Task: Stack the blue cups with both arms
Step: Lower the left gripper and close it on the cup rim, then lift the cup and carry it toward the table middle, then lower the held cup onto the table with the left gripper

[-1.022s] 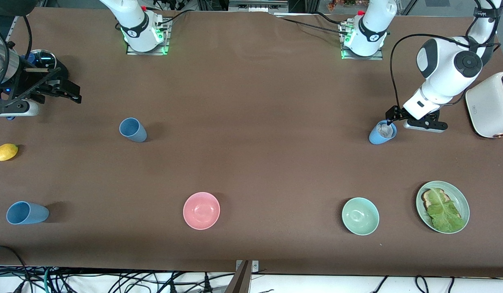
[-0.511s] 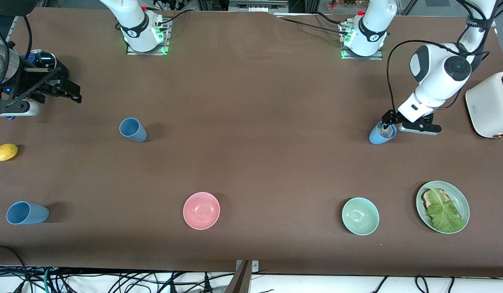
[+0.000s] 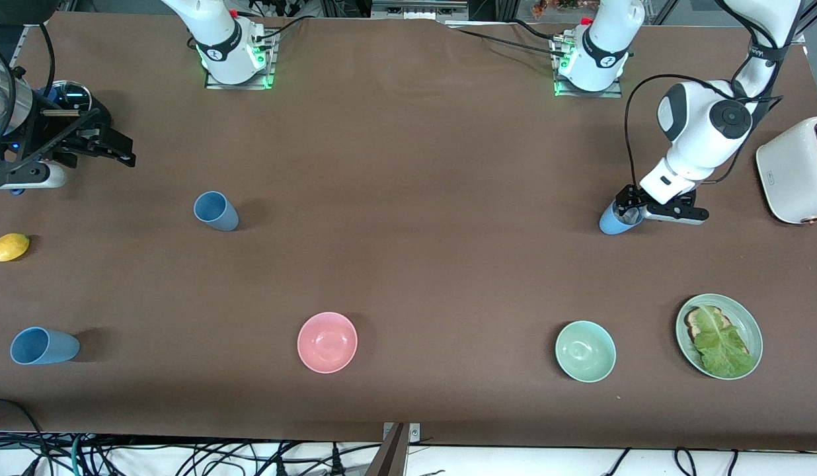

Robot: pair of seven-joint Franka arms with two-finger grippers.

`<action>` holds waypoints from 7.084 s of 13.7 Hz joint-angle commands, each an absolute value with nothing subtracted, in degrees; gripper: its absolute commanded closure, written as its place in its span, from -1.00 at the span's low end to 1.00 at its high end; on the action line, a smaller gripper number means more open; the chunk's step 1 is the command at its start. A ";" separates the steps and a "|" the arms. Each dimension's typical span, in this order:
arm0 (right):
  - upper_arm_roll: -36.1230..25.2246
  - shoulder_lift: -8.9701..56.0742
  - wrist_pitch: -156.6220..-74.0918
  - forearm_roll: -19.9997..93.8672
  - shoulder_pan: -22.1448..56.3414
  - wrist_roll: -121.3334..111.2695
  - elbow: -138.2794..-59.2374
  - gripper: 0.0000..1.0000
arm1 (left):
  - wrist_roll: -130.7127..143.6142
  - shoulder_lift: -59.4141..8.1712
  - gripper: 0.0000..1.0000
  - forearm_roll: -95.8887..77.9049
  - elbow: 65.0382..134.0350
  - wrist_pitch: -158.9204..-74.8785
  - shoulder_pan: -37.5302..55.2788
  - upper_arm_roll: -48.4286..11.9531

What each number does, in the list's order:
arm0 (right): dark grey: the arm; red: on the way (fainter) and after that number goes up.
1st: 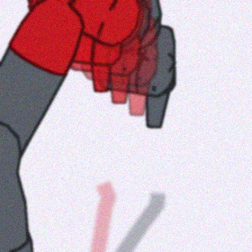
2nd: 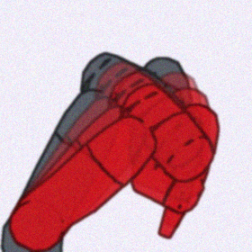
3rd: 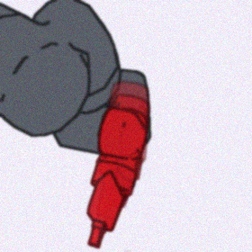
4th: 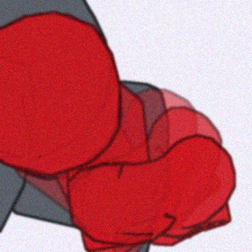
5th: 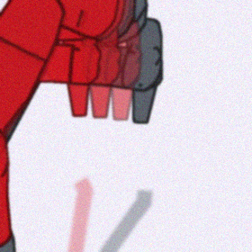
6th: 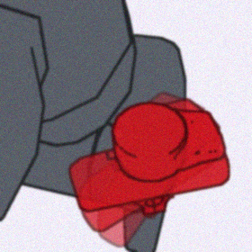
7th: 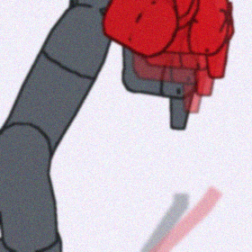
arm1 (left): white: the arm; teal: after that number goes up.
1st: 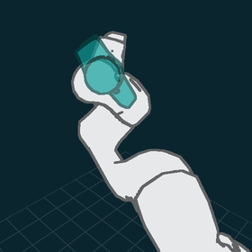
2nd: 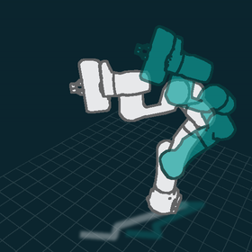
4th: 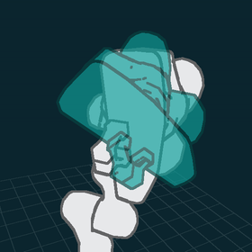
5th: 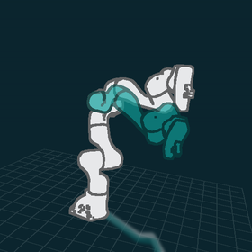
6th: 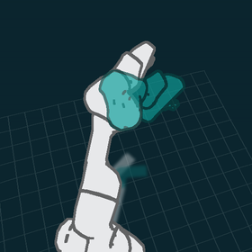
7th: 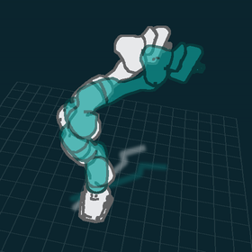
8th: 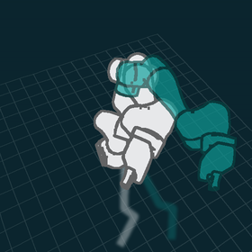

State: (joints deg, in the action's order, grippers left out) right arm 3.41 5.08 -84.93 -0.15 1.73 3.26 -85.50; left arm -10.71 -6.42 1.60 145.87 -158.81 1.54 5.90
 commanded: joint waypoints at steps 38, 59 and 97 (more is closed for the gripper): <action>2.99 4.48 -84.29 1.05 1.67 2.29 -85.52 -1.00 | 12.01 0.79 1.00 0.18 108.72 -106.79 8.08 -7.28; 2.81 4.66 -84.55 1.05 1.67 2.20 -85.78 -1.00 | 71.10 -29.16 1.00 0.00 81.48 -110.38 41.83 -6.33; 2.29 5.63 -93.85 1.05 1.49 1.67 -93.85 -1.00 | 71.37 -41.84 -1.00 8.17 82.00 -129.20 43.33 -3.25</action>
State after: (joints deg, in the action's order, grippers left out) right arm 2.82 6.50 -91.18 0.14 1.69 2.95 -90.88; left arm 70.80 -41.95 6.56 83.20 -129.47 42.50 -3.94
